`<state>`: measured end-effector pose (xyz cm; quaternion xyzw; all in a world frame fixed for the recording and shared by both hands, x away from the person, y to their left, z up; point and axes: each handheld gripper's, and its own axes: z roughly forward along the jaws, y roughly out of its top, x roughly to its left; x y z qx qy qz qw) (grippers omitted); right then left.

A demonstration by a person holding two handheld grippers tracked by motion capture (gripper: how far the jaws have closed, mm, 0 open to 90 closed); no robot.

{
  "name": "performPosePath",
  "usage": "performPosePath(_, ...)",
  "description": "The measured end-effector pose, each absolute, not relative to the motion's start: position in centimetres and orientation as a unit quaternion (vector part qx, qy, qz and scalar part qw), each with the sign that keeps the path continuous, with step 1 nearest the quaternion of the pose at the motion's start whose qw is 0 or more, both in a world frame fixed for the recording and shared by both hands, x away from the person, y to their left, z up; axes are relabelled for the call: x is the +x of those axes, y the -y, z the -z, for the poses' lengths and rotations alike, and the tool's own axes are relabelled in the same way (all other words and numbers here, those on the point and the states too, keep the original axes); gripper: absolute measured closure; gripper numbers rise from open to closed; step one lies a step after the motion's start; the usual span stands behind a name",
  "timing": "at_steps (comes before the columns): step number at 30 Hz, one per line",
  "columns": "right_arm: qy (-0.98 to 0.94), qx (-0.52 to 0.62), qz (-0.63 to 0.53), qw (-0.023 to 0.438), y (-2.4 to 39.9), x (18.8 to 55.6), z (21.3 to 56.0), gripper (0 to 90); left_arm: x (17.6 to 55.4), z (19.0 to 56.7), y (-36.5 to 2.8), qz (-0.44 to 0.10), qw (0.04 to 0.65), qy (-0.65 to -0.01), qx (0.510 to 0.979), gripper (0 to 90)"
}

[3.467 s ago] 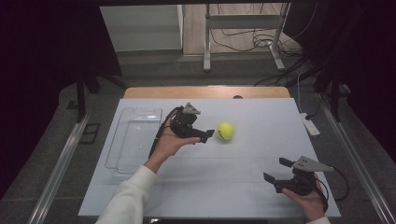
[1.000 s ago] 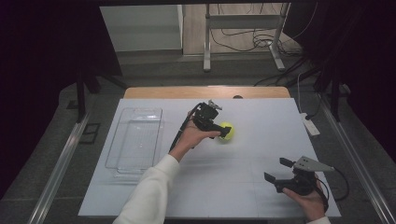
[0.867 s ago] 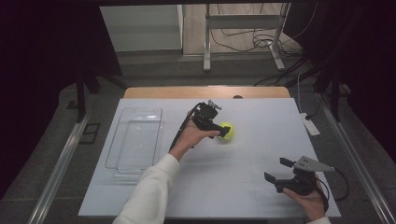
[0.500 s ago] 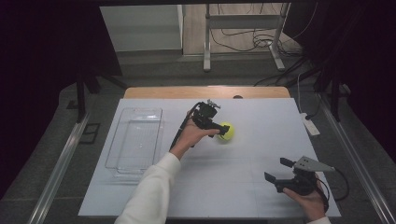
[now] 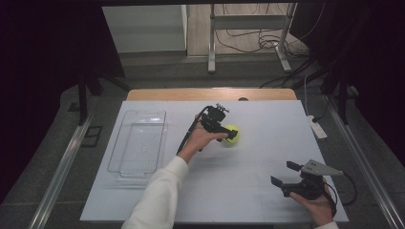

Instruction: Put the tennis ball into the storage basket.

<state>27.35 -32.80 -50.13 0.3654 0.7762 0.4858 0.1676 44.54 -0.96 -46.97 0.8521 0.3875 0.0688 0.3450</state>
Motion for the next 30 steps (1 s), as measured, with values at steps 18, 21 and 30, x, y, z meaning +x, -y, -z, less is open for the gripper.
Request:
performPosePath(18,-0.776,0.366,-0.486,0.166,32.8,27.4,50.2,8.6,45.3,48.5,2.1,-0.068,0.327,-0.392,0.857,3.6)
performPosePath(21,-0.777,0.365,-0.486,0.167,32.8,27.4,50.2,8.6,45.5,48.6,2.1,-0.067,0.327,-0.393,0.857,3.6)
performPosePath(30,-0.776,0.365,-0.486,0.168,32.8,27.3,50.2,8.6,45.8,49.2,2.5,-0.059,0.324,-0.393,0.859,4.5)
